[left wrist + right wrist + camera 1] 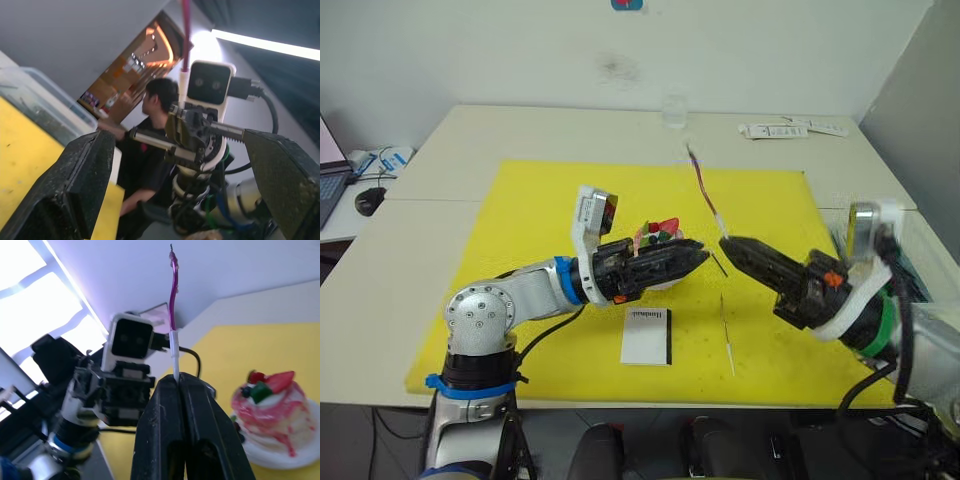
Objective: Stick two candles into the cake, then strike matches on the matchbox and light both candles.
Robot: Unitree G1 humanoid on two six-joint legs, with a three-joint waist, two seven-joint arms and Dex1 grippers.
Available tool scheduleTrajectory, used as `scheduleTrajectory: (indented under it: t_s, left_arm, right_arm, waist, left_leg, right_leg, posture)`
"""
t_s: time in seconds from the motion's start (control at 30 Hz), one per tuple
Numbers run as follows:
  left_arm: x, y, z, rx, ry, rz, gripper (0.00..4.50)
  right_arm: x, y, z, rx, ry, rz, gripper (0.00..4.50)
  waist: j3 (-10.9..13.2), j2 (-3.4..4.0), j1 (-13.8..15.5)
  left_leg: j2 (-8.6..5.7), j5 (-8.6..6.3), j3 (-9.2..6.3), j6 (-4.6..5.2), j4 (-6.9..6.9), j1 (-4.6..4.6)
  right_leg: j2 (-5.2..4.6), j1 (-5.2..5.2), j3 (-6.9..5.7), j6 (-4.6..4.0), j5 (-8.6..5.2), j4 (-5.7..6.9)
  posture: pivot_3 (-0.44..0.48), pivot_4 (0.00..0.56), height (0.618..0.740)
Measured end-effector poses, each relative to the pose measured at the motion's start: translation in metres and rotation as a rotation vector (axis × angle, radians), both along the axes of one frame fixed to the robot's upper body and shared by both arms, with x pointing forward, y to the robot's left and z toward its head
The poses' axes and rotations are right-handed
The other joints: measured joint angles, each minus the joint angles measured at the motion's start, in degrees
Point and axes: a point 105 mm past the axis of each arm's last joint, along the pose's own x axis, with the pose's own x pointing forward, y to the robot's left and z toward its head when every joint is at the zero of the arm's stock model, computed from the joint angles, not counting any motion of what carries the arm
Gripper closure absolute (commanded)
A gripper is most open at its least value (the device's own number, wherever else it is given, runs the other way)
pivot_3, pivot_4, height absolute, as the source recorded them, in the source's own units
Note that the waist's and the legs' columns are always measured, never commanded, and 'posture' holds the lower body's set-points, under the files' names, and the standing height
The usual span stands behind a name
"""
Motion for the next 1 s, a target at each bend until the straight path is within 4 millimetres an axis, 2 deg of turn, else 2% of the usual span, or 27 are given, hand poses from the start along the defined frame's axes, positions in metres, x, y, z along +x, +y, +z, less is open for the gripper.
scheduleTrajectory:
  t_s: [0.23,0.4,0.67,0.87,1.0]
  left_arm:
    - [0.006,0.001,0.017,-0.125,0.072,0.056,0.0]
    - [0.006,0.0,0.022,-0.159,0.103,0.045,0.0]
    - [0.001,-0.009,0.019,-0.159,0.138,-0.004,2.49]
    - [0.003,-0.008,0.019,-0.159,0.143,0.012,4.46]
    - [0.002,-0.007,0.018,-0.161,0.15,0.009,4.48]
  right_arm:
    - [-0.002,0.008,0.005,0.052,0.089,0.061,4.46]
    - [-0.003,0.012,0.005,0.061,0.103,0.083,4.46]
    - [-0.002,0.014,0.004,0.065,0.114,0.087,4.5]
    - [-0.002,0.015,0.004,0.07,0.118,0.093,4.5]
    - [-0.003,0.017,0.003,0.071,0.126,0.1,4.5]
  waist:
    - [0.0,0.0,0.0]
    - [0.0,0.0,0.0]
    - [0.0,0.0,0.1]
    - [0.0,0.0,0.1]
    - [0.0,0.0,0.1]
  left_leg:
    - [0.01,0.01,-0.01,-0.01,0.03,-0.01]
    - [0.01,0.01,-0.01,-0.01,0.07,-0.02]
    - [0.01,0.01,-0.02,-0.01,0.09,-0.04]
    - [0.01,0.01,-0.02,-0.01,0.09,-0.04]
    - [0.02,0.01,-0.02,-0.01,0.09,-0.05]
  right_leg:
    - [0.03,0.0,0.0,0.0,0.0,0.01]
    - [0.04,0.0,-0.01,0.01,0.01,0.01]
    - [0.04,0.0,-0.02,0.01,0.01,0.01]
    - [0.05,0.0,-0.02,0.01,0.01,0.0]
    - [0.05,0.0,-0.02,0.01,0.01,-0.01]
  posture:
    - [0.0,0.15,0.74]
    - [0.0,0.15,0.74]
    - [0.0,0.15,0.74]
    - [0.0,0.15,0.74]
    - [0.0,0.15,0.74]
